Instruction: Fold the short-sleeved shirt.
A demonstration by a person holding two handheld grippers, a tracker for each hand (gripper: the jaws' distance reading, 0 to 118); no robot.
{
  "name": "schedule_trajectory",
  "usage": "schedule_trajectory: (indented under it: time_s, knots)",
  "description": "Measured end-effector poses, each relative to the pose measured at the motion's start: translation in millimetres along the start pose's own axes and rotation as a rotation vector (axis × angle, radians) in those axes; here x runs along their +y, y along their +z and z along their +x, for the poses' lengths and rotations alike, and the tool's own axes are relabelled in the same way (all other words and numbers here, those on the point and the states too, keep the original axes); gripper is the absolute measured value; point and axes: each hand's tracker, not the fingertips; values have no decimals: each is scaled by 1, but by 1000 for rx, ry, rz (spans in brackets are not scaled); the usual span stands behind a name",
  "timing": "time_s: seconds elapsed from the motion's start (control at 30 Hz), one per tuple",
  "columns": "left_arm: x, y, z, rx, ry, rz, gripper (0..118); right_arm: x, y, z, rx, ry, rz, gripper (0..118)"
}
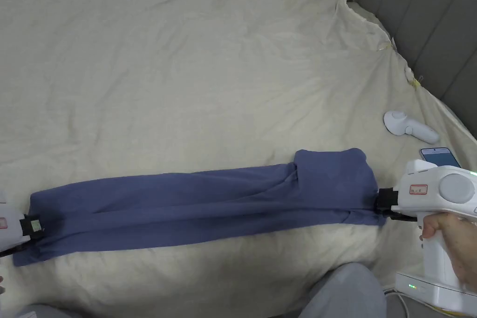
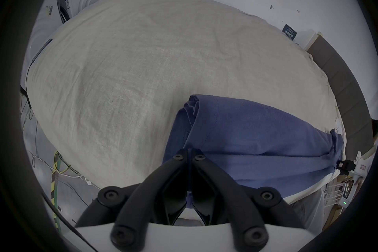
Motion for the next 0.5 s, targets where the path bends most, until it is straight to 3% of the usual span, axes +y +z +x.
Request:
schedule_trajectory:
  time_s: [0.07,0.1,0.13,0.17,0.2,0.23,0.5]
  knots:
    - [3,1,0,19,-7,2,18,-1,4,1,19,-15,24,4]
    - [4,4,1,19,-18,5,35,-2,8,0,35,-15,49,14]
    - [6,8,-1,55,-48,21,68,0,15,-2,12,-6,59,48]
    - [8,14,-2,73,-68,42,92,2,22,-2,1,12,69,80]
    - [9,19,-2,90,-75,61,109,4,29,-2,-2,24,74,100]
    - [13,28,-3,111,-70,103,118,7,40,-2,4,40,119,107]
    - [29,110,43,29,-128,554,118,23,144,-42,-30,173,598,107]
